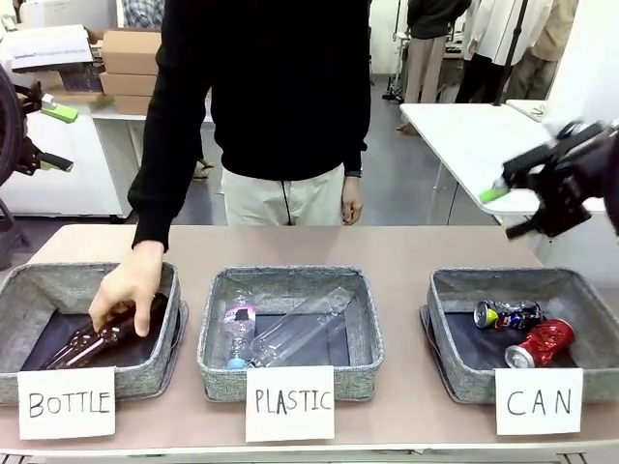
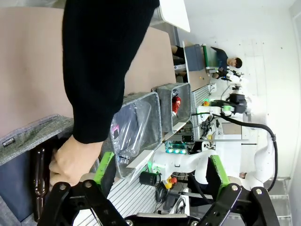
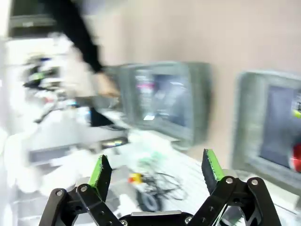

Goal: Sort the can waste into the basket.
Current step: Pick up the can waste from the table and place it in the right Fabric basket.

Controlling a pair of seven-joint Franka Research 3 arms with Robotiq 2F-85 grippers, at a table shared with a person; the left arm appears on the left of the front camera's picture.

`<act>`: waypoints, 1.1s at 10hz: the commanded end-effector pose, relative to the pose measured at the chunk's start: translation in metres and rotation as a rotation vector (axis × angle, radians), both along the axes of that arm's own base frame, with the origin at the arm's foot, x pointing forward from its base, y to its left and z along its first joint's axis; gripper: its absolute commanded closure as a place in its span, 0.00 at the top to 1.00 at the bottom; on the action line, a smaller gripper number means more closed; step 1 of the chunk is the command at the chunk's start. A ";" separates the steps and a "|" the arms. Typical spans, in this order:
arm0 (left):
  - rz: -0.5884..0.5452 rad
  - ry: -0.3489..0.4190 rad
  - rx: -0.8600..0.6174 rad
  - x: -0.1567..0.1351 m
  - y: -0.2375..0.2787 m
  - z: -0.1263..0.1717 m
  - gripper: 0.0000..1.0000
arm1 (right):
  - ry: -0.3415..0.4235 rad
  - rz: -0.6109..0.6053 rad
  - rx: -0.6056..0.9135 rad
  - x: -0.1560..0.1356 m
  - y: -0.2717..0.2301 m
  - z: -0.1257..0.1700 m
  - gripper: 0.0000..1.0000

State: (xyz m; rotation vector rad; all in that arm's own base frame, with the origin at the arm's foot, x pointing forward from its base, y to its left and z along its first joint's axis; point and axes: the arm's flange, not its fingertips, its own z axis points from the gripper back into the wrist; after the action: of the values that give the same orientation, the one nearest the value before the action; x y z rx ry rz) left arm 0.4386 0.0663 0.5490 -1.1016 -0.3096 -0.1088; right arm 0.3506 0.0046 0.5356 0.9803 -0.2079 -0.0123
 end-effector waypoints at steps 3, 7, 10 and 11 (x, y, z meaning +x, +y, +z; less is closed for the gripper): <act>-0.003 0.015 0.007 -0.002 -0.001 0.002 1.00 | 0.000 0.000 0.000 0.000 0.000 0.000 1.00; -0.003 0.015 0.007 -0.002 -0.001 0.002 1.00 | 0.000 0.000 0.000 0.000 0.000 0.000 1.00; -0.003 0.015 0.007 -0.002 -0.001 0.002 1.00 | 0.000 0.000 0.000 0.000 0.000 0.000 1.00; -0.003 0.015 0.007 -0.002 -0.001 0.002 1.00 | 0.000 0.000 0.000 0.000 0.000 0.000 1.00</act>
State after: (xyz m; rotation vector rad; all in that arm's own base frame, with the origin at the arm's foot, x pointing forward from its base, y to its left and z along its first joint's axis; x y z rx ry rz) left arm 0.4387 0.0662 0.5489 -1.1016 -0.3093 -0.1089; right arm 0.3509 0.0063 0.5326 0.9830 -0.2036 -0.0172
